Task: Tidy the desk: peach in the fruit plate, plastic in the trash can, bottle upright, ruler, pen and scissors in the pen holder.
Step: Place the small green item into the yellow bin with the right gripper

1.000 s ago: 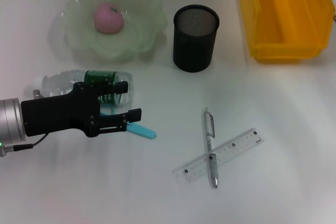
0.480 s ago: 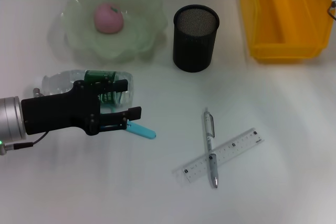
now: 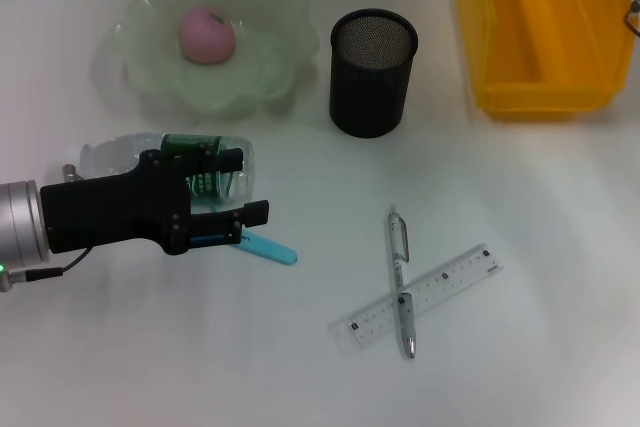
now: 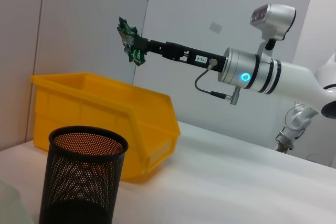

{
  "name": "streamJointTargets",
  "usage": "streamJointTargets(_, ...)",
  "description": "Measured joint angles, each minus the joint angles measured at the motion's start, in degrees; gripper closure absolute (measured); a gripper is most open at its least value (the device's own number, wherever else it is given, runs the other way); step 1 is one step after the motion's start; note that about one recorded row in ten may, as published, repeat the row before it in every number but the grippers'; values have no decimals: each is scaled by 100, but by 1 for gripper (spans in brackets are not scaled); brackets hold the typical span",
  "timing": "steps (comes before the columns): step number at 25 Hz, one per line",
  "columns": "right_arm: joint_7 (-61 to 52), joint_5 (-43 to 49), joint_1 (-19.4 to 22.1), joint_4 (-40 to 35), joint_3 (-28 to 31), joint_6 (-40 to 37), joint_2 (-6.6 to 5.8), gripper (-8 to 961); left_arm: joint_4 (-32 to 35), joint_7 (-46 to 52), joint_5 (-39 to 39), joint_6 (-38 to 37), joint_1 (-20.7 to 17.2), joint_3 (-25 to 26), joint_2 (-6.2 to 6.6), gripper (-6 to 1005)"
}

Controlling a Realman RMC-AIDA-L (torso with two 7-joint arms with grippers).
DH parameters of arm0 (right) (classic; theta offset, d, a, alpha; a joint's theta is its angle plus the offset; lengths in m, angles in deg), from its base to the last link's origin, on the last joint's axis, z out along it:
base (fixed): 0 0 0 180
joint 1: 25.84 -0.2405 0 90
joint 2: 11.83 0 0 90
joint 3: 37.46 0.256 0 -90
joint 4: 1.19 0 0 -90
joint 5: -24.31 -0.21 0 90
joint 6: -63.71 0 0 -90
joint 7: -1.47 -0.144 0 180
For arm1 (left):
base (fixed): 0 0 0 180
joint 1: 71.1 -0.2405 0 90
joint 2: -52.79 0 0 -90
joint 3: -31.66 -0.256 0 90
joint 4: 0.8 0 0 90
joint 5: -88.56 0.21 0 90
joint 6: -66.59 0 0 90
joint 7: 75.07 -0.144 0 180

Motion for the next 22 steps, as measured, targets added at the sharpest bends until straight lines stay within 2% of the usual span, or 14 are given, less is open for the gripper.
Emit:
streamJointTargets(13, 149, -68, -9, 2, -10, -182, 8, 862, 9, -6, -5, 2, 8, 9, 1, 264)
streamJointTargets(19, 149, -70, -17, 40, 1, -159, 9, 654, 9, -6, -9, -7, 9, 9, 1, 265)
streamJointTargets(22, 149, -70, -17, 42, 6, -159, 9, 580, 9, -6, -9, -22, 9, 10, 1, 265)
